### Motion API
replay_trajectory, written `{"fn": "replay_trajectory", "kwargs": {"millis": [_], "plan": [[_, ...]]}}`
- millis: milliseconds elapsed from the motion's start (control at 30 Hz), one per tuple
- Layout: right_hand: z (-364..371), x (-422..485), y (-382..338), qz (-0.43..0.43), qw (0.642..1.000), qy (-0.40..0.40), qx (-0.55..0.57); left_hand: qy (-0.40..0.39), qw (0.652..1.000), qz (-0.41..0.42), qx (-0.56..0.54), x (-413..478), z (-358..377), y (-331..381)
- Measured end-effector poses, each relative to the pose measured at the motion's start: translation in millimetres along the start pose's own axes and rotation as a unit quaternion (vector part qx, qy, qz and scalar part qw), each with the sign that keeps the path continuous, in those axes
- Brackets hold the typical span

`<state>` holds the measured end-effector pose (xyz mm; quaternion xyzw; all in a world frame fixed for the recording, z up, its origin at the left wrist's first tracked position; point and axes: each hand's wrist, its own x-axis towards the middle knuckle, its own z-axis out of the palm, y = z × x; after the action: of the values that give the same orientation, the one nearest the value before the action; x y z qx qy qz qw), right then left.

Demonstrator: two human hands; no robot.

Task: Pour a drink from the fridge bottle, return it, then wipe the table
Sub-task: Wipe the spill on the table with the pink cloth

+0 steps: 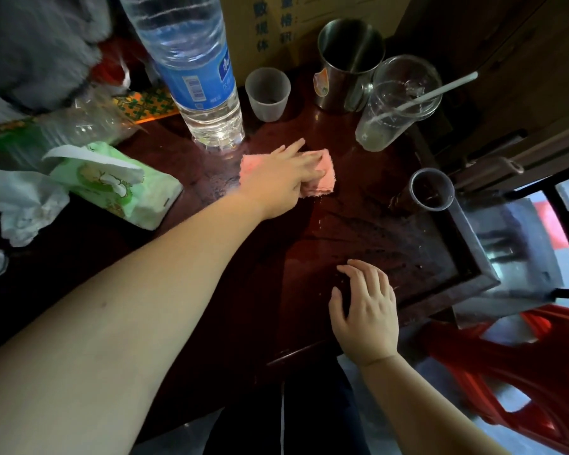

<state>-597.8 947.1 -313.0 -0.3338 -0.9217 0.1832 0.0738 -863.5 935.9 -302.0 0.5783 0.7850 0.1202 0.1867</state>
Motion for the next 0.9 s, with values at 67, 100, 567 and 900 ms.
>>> {"fn": "replay_trajectory", "kwargs": {"millis": [67,100,567,900], "plan": [[-1,0,-1,0.000,1.000,0.001,0.001,0.054,0.998,-0.039,-0.015,-26,5,11],[-1,0,-1,0.000,1.000,0.002,0.001,0.101,0.992,-0.064,-0.038,-46,10,17],[2,-1,-1,-0.019,1.000,0.022,0.002,0.116,0.930,-0.346,0.030,-196,77,42],[6,1,-3,-0.017,1.000,0.014,-0.022,0.131,0.926,-0.353,0.029,-198,86,39]]}}
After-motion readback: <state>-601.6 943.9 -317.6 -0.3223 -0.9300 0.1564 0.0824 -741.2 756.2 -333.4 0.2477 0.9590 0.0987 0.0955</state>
